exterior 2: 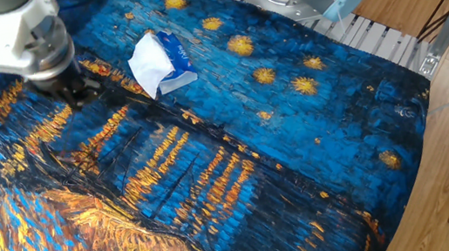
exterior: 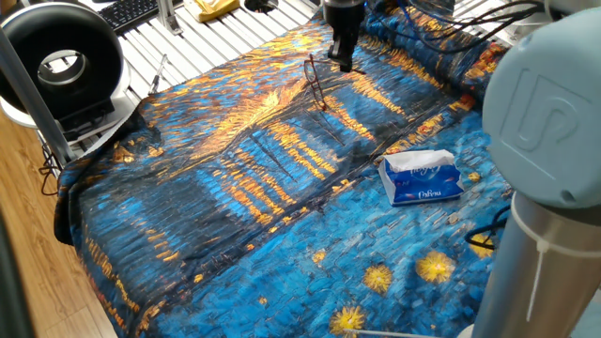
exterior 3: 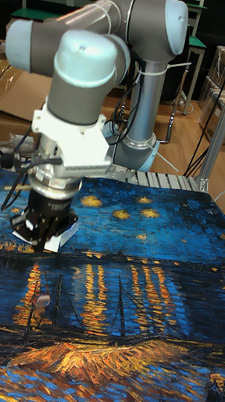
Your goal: Unfold the leg of the glasses (with one hand)
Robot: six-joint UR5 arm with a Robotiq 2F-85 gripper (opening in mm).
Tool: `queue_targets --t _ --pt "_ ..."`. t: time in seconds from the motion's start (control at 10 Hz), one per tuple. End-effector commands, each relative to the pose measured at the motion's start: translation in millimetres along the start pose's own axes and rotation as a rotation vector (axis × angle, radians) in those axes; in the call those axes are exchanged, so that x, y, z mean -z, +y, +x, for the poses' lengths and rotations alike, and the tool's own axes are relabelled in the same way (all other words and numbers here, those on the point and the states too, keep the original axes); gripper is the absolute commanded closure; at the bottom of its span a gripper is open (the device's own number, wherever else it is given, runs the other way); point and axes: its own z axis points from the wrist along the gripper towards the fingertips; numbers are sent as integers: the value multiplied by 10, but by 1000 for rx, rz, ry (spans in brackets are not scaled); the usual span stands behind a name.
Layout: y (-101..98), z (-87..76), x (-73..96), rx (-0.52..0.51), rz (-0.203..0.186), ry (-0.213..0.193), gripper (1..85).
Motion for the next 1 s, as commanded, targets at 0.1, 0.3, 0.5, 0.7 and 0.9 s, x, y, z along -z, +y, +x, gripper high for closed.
queue_targets --t 0.1,0.3,0.5,0.7,0.9 --pt "79 281 160 -41 6 74 847" --pt "122 314 162 -42 -10 85 847" --pt "232 401 154 -21 -56 132 847" --pt "226 448 136 0 -63 165 847" --pt "271 441 95 15 -94 180 847"
